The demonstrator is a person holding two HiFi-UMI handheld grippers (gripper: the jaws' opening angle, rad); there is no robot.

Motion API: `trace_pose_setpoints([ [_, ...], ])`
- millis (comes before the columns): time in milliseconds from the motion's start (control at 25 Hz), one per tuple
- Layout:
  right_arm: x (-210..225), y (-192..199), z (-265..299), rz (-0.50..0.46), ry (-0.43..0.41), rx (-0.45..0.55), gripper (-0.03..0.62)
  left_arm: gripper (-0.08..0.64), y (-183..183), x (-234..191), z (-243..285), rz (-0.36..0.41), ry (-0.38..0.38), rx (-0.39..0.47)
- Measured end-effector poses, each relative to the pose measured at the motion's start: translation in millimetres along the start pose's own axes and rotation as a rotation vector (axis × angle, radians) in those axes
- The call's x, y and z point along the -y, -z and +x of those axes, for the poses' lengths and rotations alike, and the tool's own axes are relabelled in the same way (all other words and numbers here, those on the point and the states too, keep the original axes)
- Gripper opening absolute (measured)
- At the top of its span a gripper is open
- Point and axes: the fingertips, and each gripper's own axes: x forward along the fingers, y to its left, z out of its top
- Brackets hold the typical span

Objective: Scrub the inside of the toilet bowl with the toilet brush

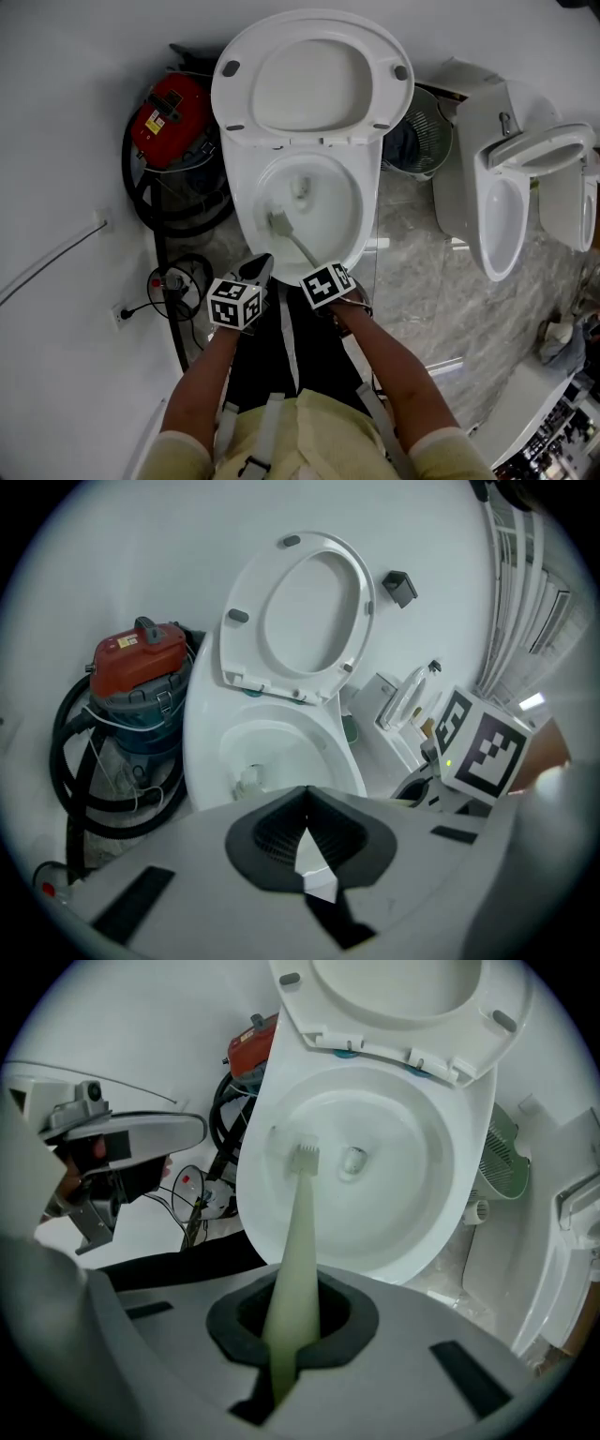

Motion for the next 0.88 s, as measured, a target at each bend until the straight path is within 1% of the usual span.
trace_pose_setpoints([
  [80,-1,-5,0,0.012,-0.002,0.015,0.015,0.011,-1,0,0,-0.012,0.001,0.000],
  [200,-2,-14,-1,0.037,-0.015,0.037,0.015,0.011,0,-5,0,-0.051,-0.010,-0.030],
  [320,-1,-21,-3,0.055,-0.025,0.058,0.015,0.011,-1,-3,0,-0.039,0.006,-0.042],
  [520,2,-30,-15,0.040,-0.012,0.111,0.015,0.011,-10,1,-4,0.010,0.032,0.006],
  [640,3,-35,-22,0.018,0.003,0.142,0.015,0.011,-15,2,-2,0.033,0.022,0.026],
  [760,4,-41,-25,0.005,0.012,0.163,0.015,0.011,-18,2,1,0.011,0.021,0.040],
  [880,5,-49,-27,0.006,0.016,0.182,0.015,0.011,-22,5,3,-0.011,0.049,0.046],
])
